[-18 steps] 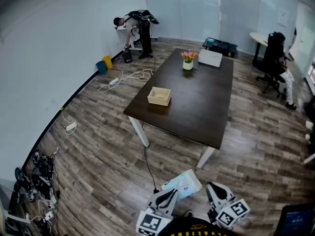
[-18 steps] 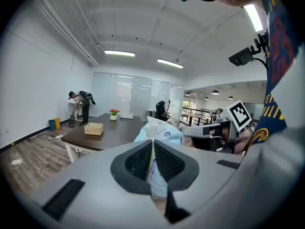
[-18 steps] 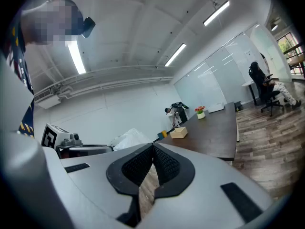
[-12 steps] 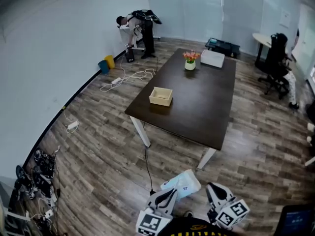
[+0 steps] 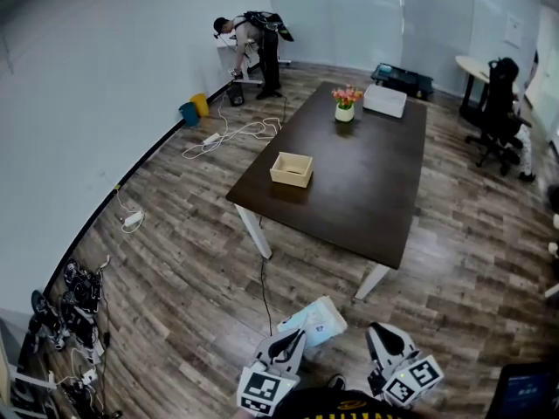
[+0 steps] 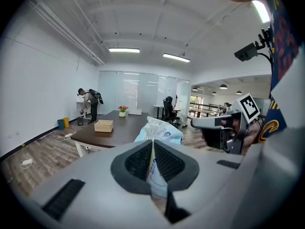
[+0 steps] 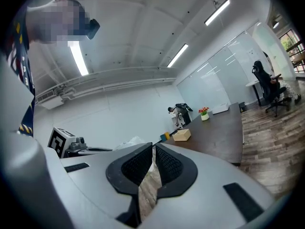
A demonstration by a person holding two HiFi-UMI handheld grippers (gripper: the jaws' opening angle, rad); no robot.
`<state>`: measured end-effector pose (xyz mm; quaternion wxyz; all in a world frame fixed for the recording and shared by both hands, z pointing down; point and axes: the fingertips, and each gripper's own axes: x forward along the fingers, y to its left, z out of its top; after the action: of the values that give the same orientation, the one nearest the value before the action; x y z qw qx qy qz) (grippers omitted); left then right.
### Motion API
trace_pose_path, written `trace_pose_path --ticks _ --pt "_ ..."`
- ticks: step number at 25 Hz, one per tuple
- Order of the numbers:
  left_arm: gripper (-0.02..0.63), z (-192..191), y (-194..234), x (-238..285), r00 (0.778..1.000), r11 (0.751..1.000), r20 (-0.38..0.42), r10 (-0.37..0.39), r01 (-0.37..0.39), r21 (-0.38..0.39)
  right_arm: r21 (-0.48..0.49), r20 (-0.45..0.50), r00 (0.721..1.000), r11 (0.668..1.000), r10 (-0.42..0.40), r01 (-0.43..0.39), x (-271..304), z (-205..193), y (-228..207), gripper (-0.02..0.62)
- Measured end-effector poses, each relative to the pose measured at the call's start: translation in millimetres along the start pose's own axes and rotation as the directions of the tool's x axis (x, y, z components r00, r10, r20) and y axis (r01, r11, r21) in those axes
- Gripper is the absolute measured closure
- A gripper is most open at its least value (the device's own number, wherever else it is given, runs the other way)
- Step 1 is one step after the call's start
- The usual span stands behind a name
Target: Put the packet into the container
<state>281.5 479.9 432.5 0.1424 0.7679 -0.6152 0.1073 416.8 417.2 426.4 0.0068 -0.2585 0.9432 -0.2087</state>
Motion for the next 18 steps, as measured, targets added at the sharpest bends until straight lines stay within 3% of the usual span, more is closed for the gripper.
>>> trace_pose_path --ticks 18 --pt "0.595 13 185 32 0.999 0.995 -0.016 -0.043 0.044 0.087 -0.007 -0.042 0.999 1.000 -0.004 0.003 192 9 34 0.583"
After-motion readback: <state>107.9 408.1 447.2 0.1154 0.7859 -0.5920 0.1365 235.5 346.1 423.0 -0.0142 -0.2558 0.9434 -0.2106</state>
